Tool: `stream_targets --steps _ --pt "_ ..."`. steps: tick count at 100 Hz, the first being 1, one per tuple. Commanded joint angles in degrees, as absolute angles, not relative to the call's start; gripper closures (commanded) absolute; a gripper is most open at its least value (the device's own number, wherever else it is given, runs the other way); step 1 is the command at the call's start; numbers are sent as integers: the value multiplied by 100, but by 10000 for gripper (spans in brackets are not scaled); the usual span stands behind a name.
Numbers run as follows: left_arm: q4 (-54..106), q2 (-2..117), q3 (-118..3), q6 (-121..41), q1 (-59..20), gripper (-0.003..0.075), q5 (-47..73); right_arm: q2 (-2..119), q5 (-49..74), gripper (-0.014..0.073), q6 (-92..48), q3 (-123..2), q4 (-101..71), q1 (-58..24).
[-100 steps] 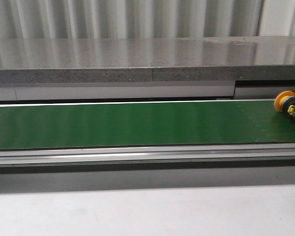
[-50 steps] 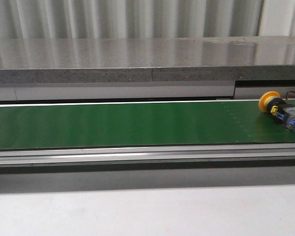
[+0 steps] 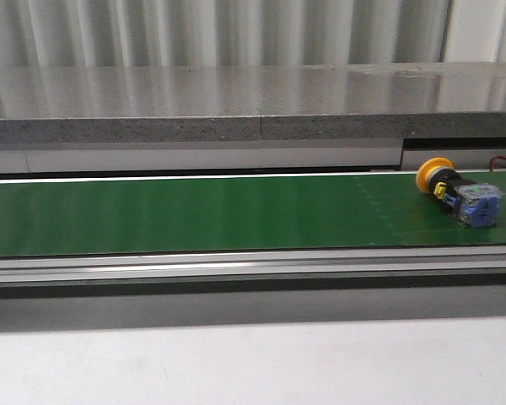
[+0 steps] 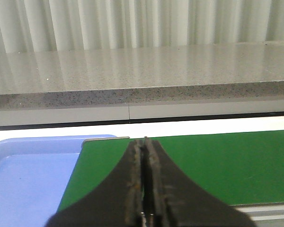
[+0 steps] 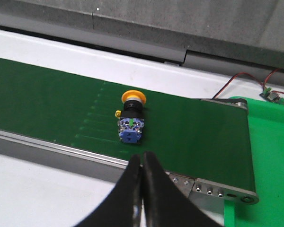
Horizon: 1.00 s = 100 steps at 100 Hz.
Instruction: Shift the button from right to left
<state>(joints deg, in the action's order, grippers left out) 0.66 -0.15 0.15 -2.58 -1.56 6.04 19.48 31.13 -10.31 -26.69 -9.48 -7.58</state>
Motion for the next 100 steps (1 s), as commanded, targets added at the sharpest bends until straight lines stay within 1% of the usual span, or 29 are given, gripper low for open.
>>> stream_targets --steps 1,26,55,78,91,100 --pt "124 -209 246 -231 -139 741 197 1656 2609 661 -1105 -2741 -984 -780" --pt "124 -209 246 -231 -139 741 121 1000 2604 661 -1105 -2486 -984 -780" --pt "124 -209 103 -231 -139 741 -91 968 2614 661 -1105 -2475 -984 -780" --pt "0 -84 -751 -231 -139 741 809 968 2642 661 -1105 -2475 -984 -780" --pt "0 297 -1276 -231 -139 741 1494 968 2635 661 -1105 -2475 -984 -780" --pt "0 641 -1533 -231 -139 741 1740 968 2635 661 -1105 -2475 -984 -780"
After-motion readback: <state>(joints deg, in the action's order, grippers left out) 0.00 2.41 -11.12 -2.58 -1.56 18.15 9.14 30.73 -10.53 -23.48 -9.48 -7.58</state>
